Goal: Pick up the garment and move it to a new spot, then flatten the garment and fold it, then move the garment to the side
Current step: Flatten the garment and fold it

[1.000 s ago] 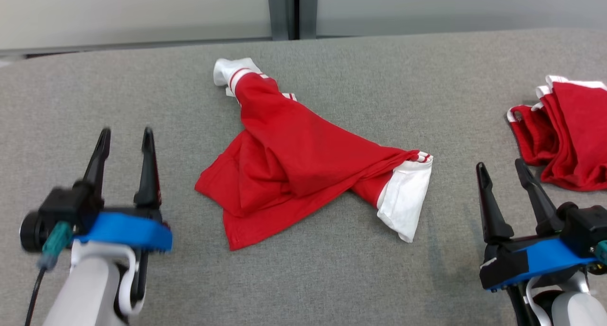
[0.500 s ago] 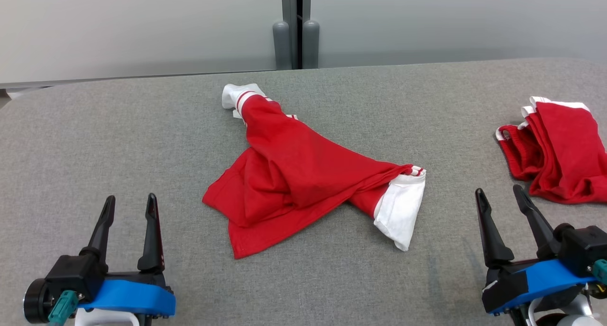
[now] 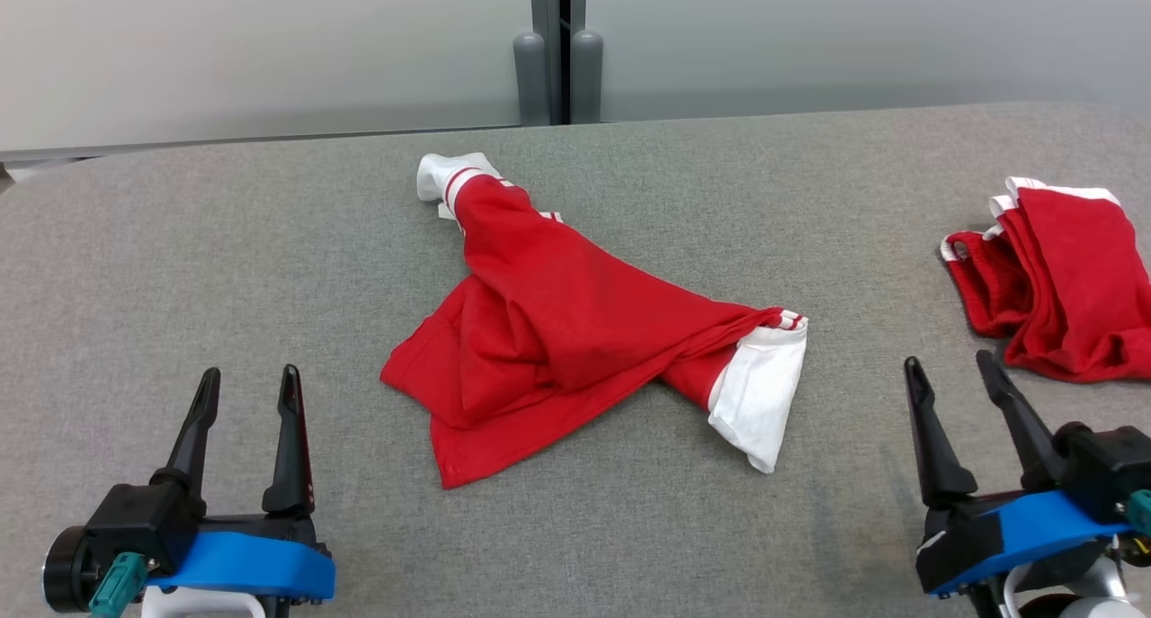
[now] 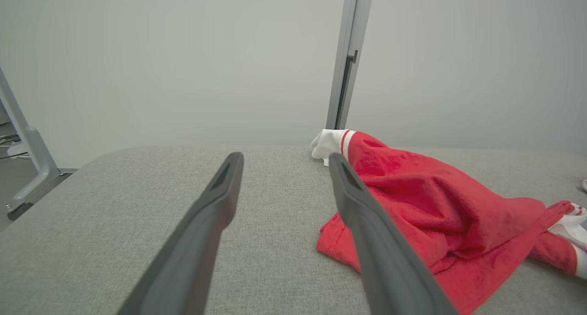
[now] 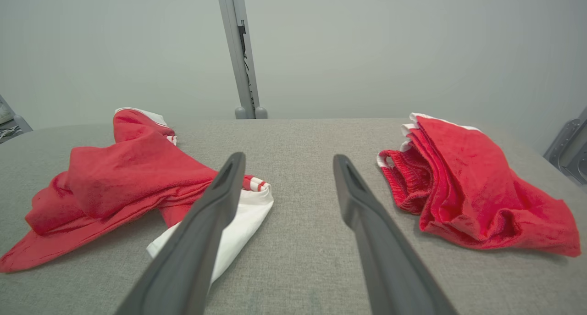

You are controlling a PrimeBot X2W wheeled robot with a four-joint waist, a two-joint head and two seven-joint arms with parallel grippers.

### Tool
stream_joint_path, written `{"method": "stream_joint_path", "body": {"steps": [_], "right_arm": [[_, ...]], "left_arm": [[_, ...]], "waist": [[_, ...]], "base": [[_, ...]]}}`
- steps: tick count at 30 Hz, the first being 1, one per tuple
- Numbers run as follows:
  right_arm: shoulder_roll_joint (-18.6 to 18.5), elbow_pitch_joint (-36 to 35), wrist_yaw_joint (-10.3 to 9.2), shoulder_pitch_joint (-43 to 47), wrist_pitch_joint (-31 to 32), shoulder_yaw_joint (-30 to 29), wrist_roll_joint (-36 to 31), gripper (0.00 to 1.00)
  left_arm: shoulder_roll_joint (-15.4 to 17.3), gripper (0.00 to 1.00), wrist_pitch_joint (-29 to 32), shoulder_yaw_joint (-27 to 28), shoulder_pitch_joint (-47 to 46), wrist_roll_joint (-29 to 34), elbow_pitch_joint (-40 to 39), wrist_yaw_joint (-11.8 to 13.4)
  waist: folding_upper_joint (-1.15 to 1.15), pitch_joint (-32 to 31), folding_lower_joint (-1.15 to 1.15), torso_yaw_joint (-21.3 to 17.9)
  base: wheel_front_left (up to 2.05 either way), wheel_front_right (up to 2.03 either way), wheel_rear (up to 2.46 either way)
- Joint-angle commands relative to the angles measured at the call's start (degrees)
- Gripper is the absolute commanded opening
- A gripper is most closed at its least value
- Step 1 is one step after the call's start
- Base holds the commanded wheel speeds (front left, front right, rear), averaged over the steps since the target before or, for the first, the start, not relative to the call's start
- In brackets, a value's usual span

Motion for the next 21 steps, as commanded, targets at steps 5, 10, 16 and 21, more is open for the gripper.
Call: {"method": "stream_joint_path", "body": {"steps": [5,10,16,21], "right_arm": [[0.03,0.93,0.01,0.18,2.39,4.21,-2.02,1.0],[-1.47,4.17,0.01,-2.17,4.4,12.99,-4.07,1.0],[-2.73,8.76,0.01,-5.73,4.29,18.71,-7.11,1.0],[-2.0,10.99,0.01,-6.95,3.85,16.27,-9.65,0.76]], "left_arm": [[0.28,1.0,-0.03,-0.37,-1.32,0.17,-0.82,0.13],[-0.07,1.0,-0.42,-0.83,-3.05,0.45,-1.04,-0.25],[-0.89,1.0,-1.21,-1.46,-5.3,0.53,-0.31,-0.99],[-1.51,1.0,-1.87,-2.0,-6.78,0.57,0.88,-1.58]], "waist": [[0.01,1.48,0.0,0.63],[0.01,3.99,0.0,1.51],[0.01,6.81,0.0,2.72],[0.01,7.94,0.0,3.22]], "base": [[0.0,0.0,0.0],[0.0,0.0,0.0],[0.0,0.0,0.0],[0.0,0.0,0.0]]}}
